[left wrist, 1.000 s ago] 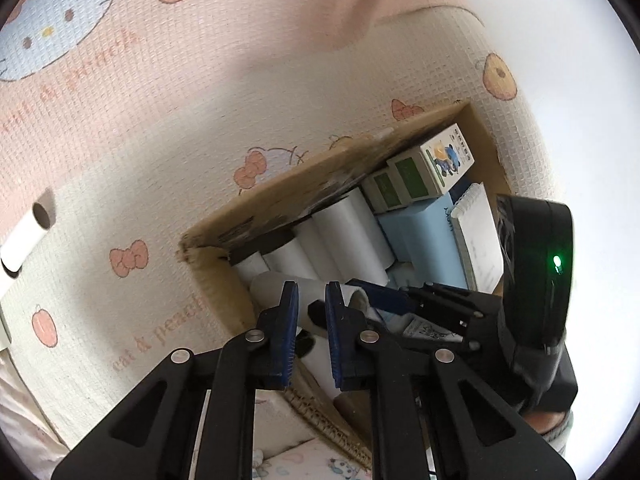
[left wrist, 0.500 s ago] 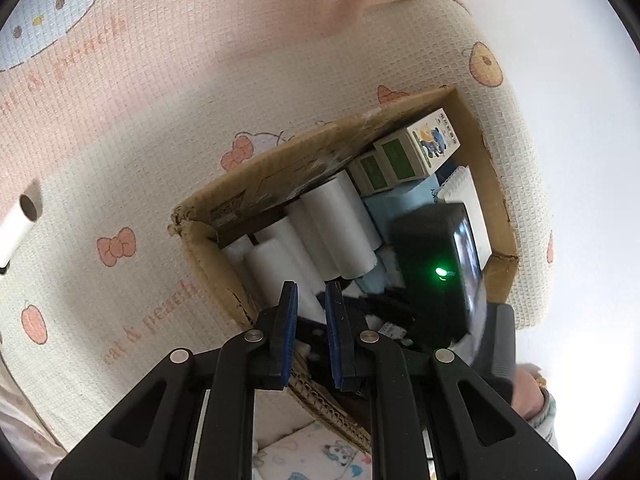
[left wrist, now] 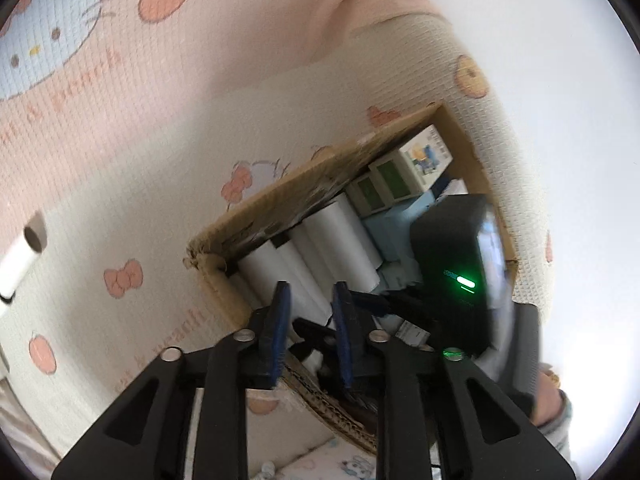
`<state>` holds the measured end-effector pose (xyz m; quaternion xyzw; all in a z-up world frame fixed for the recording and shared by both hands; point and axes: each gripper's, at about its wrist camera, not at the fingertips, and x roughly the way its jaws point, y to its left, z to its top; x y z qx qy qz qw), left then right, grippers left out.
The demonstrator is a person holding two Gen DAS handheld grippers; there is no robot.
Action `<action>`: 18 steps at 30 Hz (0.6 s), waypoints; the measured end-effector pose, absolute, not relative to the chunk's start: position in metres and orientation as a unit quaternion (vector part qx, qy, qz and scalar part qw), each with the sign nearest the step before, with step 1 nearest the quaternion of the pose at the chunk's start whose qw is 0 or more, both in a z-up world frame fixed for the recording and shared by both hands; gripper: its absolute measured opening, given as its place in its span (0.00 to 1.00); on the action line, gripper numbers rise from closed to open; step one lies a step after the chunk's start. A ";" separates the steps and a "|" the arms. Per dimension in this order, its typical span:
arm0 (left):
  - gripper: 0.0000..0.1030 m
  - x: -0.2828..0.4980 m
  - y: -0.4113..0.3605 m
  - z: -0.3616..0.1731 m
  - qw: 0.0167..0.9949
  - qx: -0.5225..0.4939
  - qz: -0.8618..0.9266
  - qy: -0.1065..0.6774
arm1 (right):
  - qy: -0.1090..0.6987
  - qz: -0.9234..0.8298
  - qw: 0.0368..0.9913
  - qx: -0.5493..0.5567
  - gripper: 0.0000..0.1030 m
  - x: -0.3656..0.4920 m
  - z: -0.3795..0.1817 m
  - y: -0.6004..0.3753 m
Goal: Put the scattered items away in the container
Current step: 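Lower the tube into the box with the right gripper and open it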
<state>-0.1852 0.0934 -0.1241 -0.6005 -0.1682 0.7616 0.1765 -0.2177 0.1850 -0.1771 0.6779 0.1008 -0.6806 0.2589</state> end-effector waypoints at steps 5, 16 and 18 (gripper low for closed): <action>0.51 -0.173 0.093 -0.113 0.196 -0.569 0.780 -0.171 | 0.144 -0.719 0.239 0.636 0.55 -0.200 -0.135 0.178; 0.63 -0.153 0.085 -0.097 0.224 -0.530 0.796 -0.185 | 0.189 -0.758 0.190 0.594 0.57 -0.142 -0.093 0.203; 0.63 -0.148 0.083 -0.095 0.226 -0.525 0.799 -0.189 | 0.194 -0.764 0.186 0.587 0.57 -0.129 -0.095 0.200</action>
